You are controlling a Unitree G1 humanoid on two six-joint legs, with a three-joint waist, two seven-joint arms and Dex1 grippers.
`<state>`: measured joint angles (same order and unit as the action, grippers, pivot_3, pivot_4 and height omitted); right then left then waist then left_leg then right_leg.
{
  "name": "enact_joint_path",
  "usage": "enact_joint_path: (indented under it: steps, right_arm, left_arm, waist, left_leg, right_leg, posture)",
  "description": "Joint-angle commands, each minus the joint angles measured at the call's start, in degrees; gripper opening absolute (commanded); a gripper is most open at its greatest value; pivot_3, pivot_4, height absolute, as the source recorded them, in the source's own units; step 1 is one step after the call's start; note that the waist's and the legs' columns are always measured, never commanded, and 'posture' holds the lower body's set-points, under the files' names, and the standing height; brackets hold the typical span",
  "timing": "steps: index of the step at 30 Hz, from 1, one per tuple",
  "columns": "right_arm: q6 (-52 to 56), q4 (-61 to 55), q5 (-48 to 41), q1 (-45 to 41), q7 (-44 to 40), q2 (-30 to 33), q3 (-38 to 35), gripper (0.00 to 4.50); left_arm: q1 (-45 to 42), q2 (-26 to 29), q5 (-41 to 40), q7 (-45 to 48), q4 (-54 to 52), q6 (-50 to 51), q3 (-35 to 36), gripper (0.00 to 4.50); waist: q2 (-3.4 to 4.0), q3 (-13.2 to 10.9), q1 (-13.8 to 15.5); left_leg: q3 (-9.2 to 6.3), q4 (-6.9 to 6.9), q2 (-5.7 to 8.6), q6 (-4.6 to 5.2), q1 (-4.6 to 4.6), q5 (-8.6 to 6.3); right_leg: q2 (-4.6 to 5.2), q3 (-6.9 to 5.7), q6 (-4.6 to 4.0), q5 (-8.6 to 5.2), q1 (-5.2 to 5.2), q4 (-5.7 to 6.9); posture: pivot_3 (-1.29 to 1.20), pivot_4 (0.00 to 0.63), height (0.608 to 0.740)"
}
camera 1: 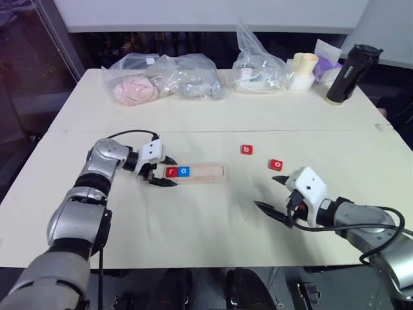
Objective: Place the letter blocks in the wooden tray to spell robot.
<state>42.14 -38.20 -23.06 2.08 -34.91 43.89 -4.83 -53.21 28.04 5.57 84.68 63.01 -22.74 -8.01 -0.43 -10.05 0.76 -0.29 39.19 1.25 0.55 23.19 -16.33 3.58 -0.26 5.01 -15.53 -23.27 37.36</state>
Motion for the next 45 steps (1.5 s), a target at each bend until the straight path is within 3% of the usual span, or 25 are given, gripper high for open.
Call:
enact_joint_path:
  steps: [1, 8, 14, 18, 32, 45]
  right_arm:
    - [-1.0, -1.2, 0.4, -0.9, 0.1, -0.3, 0.4, 4.5]
    - [-1.6, -0.3, 0.9, -1.7, 0.1, -0.9, 2.1, 4.5]
    - [-2.2, -0.3, 1.2, -0.9, 0.2, -2.0, 3.5, 4.5]
    - [-1.8, -0.6, 1.2, -1.1, 0.3, -2.2, 3.0, 4.5]
    - [4.3, -6.3, -3.9, 0.3, -0.9, 1.8, -8.5, 4.5]
    - [5.2, -5.7, -5.2, -0.9, -1.6, 4.1, -8.8, 4.5]
  left_arm:
    - [4.7, -0.6, -0.3, 1.4, -7.6, 1.9, -2.3, 3.13]
    - [11.7, 0.0, 1.6, -3.9, -27.5, 12.4, -5.5, 3.13]
    - [16.2, -0.6, -0.6, -5.1, -48.7, 35.0, -7.7, 3.13]
    - [16.9, -0.9, -1.9, -5.5, -57.4, 45.1, -9.8, 3.13]
    - [21.0, 1.7, -1.4, -12.6, -66.5, 53.1, -14.3, 3.13]
    - [24.0, 2.5, -3.1, -16.8, -70.5, 53.7, -15.5, 3.13]
  waist:
    - [0.01, 0.0, 0.0]
    - [0.04, 0.0, 0.1]
    - [0.04, 0.0, 0.0]
    - [0.03, 0.0, -0.1]
    - [0.04, 0.0, -0.1]
    - [0.04, 0.0, 0.0]
  left_leg:
    - [0.0, 0.0, 0.0, 0.0, 0.0, 0.0]
    - [-0.01, 0.0, 0.01, 0.0, -0.01, 0.0]
    - [-0.02, 0.0, 0.01, 0.01, 0.01, 0.0]
    - [-0.03, 0.0, 0.0, 0.0, 0.02, 0.0]
    - [-0.04, 0.0, -0.04, 0.0, 0.03, 0.0]
    - [-0.04, 0.0, -0.05, 0.0, 0.02, 0.0]
  right_leg:
    - [0.01, 0.01, 0.0, 0.0, 0.0, 0.0]
    - [0.05, 0.03, 0.0, 0.0, 0.04, -0.03]
    - [0.04, 0.02, 0.0, 0.0, 0.05, -0.05]
    - [0.0, 0.03, -0.01, 0.0, 0.02, -0.05]
    - [0.01, 0.04, -0.02, 0.0, -0.01, -0.05]
    - [0.06, 0.05, -0.03, -0.01, -0.01, -0.06]
  posture:
    - [0.0, 0.15, 0.74]
    - [0.0, 0.15, 0.74]
    - [0.0, 0.15, 0.74]
    - [0.0, 0.15, 0.74]
    - [0.0, 0.15, 0.74]
    - [0.0, 0.15, 0.74]
